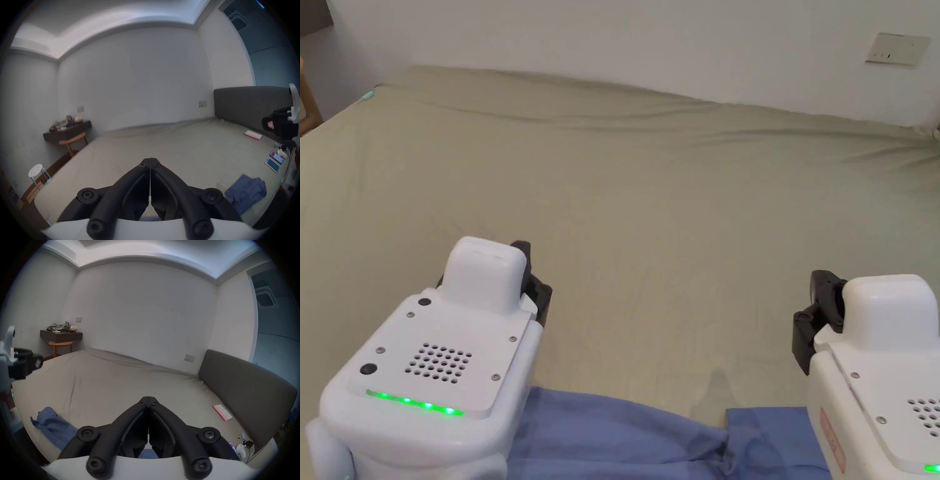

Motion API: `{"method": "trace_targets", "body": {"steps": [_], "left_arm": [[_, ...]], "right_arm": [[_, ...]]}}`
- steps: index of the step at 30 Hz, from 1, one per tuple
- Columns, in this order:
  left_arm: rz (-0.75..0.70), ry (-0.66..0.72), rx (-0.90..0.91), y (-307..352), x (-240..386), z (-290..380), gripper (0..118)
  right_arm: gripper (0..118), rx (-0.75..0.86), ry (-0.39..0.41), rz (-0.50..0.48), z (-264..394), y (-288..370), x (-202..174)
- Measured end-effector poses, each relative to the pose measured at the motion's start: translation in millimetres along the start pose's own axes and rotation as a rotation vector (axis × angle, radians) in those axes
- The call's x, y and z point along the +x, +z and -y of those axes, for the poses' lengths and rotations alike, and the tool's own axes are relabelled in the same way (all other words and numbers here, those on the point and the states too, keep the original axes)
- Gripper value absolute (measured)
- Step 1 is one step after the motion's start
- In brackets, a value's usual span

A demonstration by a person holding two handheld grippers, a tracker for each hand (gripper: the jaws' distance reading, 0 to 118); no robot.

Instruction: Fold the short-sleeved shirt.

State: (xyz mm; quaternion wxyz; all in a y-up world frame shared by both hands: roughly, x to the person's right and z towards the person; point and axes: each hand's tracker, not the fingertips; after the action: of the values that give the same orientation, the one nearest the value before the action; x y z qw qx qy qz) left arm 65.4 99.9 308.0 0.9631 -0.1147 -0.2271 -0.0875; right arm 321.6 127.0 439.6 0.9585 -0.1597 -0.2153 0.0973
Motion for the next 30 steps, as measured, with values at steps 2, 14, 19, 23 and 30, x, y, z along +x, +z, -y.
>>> {"method": "trace_targets", "body": {"steps": [2,14,19,23,30], "left_arm": [[0.037,0.016,-0.090,-12,-5,22,2],[0.323,0.401,-0.635,-70,-155,154,115],[0.355,0.613,-0.721,-82,-232,182,115],[0.510,0.851,-0.799,-95,-248,215,115],[0.694,1.123,-0.726,-108,-203,238,115]], "right_arm": [[3,-0.036,-0.007,-0.005,9,-7,2],[3,-0.190,-0.045,-0.018,44,-33,27],[3,-0.219,-0.071,-0.026,48,-36,28],[3,-0.235,-0.074,-0.036,49,-39,22],[3,-0.250,-0.059,-0.060,48,-37,11]]}}
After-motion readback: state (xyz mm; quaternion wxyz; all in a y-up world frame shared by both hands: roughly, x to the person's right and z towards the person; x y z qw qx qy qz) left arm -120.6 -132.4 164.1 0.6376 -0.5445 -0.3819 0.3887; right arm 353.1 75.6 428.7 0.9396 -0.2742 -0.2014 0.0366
